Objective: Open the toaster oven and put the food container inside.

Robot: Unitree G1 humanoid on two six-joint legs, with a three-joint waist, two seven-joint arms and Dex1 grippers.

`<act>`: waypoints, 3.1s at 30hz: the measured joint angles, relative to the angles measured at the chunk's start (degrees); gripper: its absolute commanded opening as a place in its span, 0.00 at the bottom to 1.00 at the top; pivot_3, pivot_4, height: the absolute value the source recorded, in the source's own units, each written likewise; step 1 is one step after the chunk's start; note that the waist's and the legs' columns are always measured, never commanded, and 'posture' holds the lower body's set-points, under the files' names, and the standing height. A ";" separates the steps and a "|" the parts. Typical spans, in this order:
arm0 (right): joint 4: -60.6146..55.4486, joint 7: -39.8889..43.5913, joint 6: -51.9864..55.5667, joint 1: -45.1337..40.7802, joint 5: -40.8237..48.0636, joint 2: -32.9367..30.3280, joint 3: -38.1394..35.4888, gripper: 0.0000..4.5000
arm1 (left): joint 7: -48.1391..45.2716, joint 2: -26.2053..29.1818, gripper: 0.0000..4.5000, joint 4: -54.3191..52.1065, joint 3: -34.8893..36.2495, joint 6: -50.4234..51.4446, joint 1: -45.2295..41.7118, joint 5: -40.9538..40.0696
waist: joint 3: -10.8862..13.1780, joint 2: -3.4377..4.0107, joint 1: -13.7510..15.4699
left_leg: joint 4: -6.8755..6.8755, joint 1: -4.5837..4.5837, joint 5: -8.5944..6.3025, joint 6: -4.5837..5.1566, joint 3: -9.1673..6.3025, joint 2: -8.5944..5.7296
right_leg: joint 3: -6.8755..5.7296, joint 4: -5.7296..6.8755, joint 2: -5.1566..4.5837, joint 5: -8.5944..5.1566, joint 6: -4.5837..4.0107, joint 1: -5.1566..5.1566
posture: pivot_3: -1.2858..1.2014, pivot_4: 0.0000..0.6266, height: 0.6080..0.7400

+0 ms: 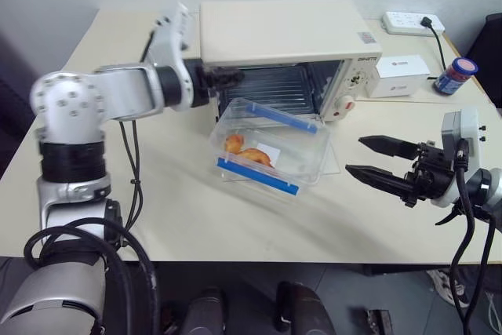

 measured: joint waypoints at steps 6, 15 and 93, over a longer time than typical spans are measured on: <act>-5.23 -0.10 2.91 2.56 7.33 -0.61 -0.30 0.18 | -26.24 13.90 0.01 -11.50 5.61 1.73 15.73 -4.44 | 0.00 0.00 0.06 | 0.04 0.02 0.00 -0.01 0.03 0.03 | 0.02 0.00 0.02 -0.01 -0.02 0.01 | 0.52 0.24 1.00; -10.18 -7.93 2.95 4.05 3.09 3.89 14.97 0.01 | -55.50 23.53 0.00 -20.50 -13.56 -19.10 29.76 23.68 | -0.02 -0.03 0.64 | 0.01 -0.01 -0.03 0.05 0.07 -0.03 | 0.09 -0.35 0.00 -0.03 -0.06 0.00 | 0.52 0.24 1.00; 24.33 16.80 1.43 -22.55 -8.64 -14.07 6.10 0.99 | -68.52 32.47 1.00 -8.71 6.05 -22.08 18.86 27.25 | 0.20 0.32 -1.10 | 0.09 -0.21 0.05 0.21 0.08 0.01 | 0.01 0.07 -0.03 0.00 0.01 -0.20 | 0.52 0.24 1.00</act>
